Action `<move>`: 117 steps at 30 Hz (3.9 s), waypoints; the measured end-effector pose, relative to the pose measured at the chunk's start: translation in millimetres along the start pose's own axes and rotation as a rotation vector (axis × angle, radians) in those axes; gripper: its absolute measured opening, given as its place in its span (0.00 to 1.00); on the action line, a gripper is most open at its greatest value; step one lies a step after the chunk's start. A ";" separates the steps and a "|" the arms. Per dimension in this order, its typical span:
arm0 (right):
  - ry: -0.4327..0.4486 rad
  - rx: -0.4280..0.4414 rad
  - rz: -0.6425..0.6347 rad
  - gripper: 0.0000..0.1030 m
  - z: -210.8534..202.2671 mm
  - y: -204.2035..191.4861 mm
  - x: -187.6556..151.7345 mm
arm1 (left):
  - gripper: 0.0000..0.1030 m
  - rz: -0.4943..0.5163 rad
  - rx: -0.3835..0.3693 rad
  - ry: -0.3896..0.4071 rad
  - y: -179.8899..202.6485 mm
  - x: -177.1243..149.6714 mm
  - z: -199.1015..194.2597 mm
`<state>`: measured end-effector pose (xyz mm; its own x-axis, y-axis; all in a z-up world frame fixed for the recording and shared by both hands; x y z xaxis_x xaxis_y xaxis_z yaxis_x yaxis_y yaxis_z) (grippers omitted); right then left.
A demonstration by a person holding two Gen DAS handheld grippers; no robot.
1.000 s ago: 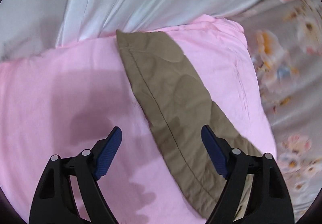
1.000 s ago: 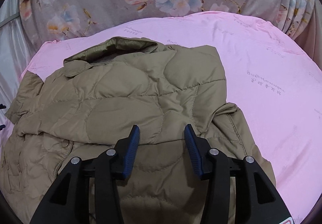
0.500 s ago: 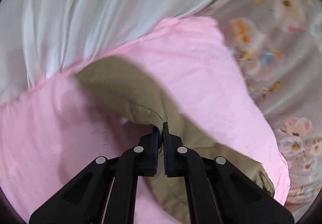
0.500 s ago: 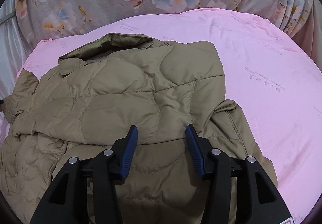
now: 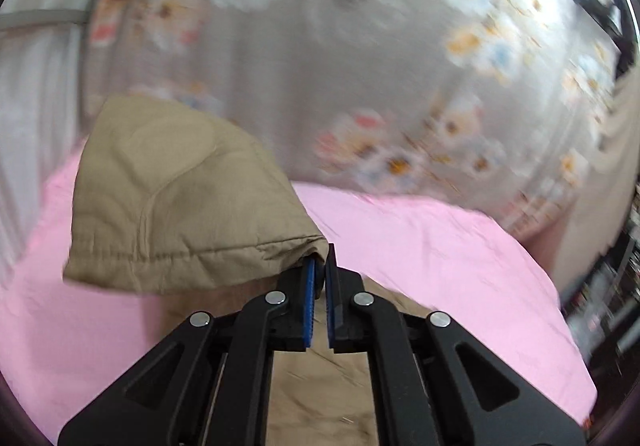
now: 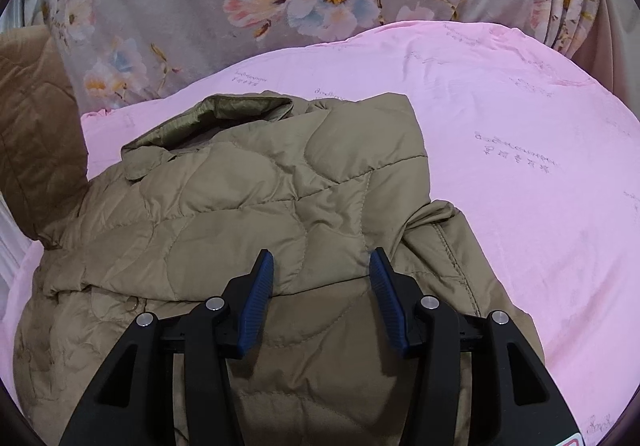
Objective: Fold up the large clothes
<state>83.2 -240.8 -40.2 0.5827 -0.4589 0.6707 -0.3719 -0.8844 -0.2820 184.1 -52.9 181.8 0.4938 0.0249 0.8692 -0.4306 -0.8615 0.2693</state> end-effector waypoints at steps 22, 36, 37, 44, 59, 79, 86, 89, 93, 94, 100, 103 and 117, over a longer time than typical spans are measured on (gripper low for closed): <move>-0.030 0.176 0.143 0.73 -13.0 10.9 40.7 | 0.74 -0.480 0.177 -0.265 -202.3 -133.1 61.8; -0.106 0.098 0.092 0.73 28.6 3.0 24.9 | 0.74 -0.694 0.068 -0.280 -211.9 -157.5 46.7; -0.108 0.098 0.096 0.72 29.1 3.2 25.1 | 0.73 -0.689 0.080 -0.293 -213.9 -161.3 51.2; -0.113 0.167 0.106 0.03 24.0 -9.7 48.0 | 0.19 -0.680 0.170 -0.321 -231.8 -166.2 74.3; -0.144 0.122 -0.078 0.00 27.7 -18.6 -3.8 | 0.06 -0.351 0.349 -0.317 -233.7 -205.4 58.7; 0.004 0.142 -0.144 0.35 -9.9 -65.1 62.6 | 0.53 0.030 0.329 -0.143 -98.8 -92.6 57.3; -0.089 0.116 -0.155 0.35 38.8 -65.1 5.2 | 0.58 0.091 0.350 -0.274 -100.3 -195.6 131.1; -0.099 0.126 -0.143 0.36 41.1 -63.6 3.9 | 0.59 0.106 0.366 -0.258 -101.0 -197.6 131.3; -0.100 0.127 -0.144 0.37 41.4 -63.6 2.8 | 0.60 0.110 0.371 -0.254 -100.6 -200.9 131.5; -0.102 0.130 -0.142 0.37 41.6 -63.4 2.6 | 0.60 0.111 0.373 -0.254 -100.5 -202.3 131.8; -0.110 0.143 -0.133 0.40 44.5 -63.4 1.5 | 0.62 0.118 0.386 -0.259 -100.2 -200.1 133.4; -0.111 0.141 -0.135 0.41 44.7 -64.6 1.3 | 0.62 0.123 0.392 -0.262 -100.4 -200.3 134.1; -0.061 0.212 -0.005 0.64 44.8 -51.3 82.9 | 0.88 -0.187 0.150 -0.254 -125.5 -125.9 130.0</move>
<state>183.0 -237.2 -0.9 0.6290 -0.4528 0.6319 -0.2121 -0.8820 -0.4209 274.3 -13.9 -15.4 0.7343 0.0789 0.6742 -0.2079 -0.9194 0.3339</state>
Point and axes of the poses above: each gripper's, at about its wrist camera, not at the fingertips, and z roughly the way its jaws point, y to its right, x to its top, the point moved 9 cm from there along z, roughly the way its jaws point, and after that the axes turned 2 degrees about y, right-handed, at the moved point
